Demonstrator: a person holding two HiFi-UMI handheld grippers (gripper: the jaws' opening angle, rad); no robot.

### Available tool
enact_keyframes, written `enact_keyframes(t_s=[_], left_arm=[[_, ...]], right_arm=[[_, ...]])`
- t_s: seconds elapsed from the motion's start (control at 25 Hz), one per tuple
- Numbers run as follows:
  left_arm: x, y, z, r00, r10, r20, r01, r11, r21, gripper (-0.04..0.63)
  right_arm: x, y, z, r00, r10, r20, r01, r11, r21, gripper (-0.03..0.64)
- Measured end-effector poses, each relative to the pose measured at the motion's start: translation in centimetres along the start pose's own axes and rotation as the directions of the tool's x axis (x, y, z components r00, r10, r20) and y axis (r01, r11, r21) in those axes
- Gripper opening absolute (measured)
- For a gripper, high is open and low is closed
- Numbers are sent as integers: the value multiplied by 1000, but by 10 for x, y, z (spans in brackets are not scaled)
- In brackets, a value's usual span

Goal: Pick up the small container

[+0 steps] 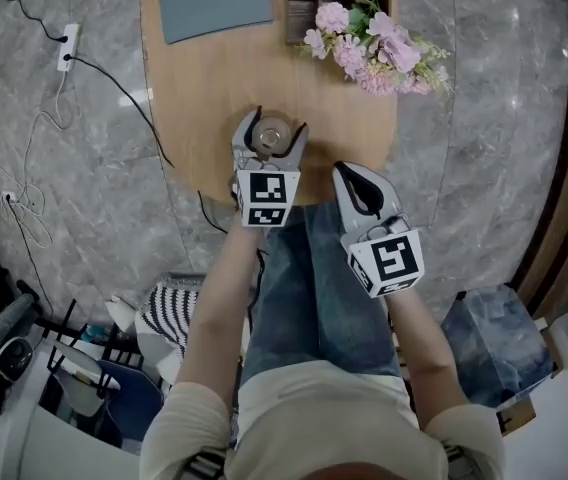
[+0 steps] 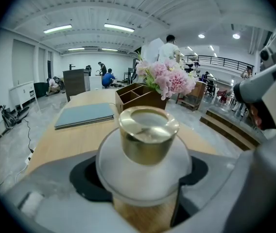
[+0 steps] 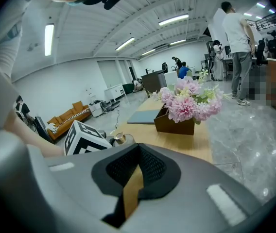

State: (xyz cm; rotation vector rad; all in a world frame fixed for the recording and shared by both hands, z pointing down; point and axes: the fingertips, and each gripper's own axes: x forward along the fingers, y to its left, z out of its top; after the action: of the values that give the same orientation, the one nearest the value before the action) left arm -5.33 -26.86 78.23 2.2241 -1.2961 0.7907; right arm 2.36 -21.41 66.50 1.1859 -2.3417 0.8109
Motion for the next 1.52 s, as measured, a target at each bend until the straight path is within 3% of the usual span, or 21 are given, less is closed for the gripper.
enact_keyframes(t_s=[0.96, 1.52], left_arm=[[-193, -63, 36, 995, -35, 98, 42, 997, -69, 351], [-310, -80, 81, 990, -34, 136, 49, 993, -109, 351]], right_arm=[[-138, 95, 39, 981, -104, 162, 113, 992, -49, 2], [-207, 145, 86, 966, -97, 239, 123, 988, -96, 2]])
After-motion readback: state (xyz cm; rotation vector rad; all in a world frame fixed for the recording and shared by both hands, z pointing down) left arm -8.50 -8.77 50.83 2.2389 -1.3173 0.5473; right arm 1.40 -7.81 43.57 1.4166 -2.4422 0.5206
